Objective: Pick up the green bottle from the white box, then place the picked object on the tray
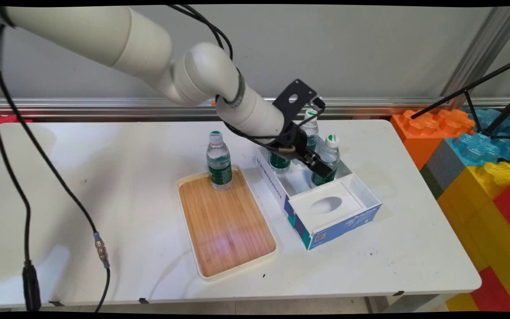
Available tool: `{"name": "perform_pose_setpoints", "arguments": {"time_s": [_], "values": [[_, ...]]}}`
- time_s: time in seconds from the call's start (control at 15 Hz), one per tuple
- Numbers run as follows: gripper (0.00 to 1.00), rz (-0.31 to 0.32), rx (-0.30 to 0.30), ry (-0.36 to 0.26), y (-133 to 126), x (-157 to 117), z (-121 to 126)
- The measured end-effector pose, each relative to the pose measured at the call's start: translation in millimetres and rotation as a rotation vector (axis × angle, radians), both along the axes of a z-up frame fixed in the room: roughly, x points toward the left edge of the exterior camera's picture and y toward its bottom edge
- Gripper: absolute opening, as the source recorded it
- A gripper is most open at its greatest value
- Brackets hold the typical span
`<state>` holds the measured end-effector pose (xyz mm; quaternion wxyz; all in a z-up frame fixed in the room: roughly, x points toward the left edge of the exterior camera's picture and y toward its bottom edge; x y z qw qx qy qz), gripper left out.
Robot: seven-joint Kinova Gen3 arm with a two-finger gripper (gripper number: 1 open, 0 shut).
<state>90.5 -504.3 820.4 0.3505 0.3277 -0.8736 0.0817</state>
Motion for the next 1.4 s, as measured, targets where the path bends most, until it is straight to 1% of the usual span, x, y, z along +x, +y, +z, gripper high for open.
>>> {"name": "perform_pose_setpoints", "arguments": {"time_s": [0.47,1.0,1.07,1.4], "values": [[1.0,0.013,-0.03,0.016,-12,-17,-28],[1.0,0.018,-0.056,0.041,-22,-29,-42],[0.0,0.013,-0.062,0.039,-22,-30,-43],[0.0,0.006,-0.069,0.028,-22,-28,-42]]}}
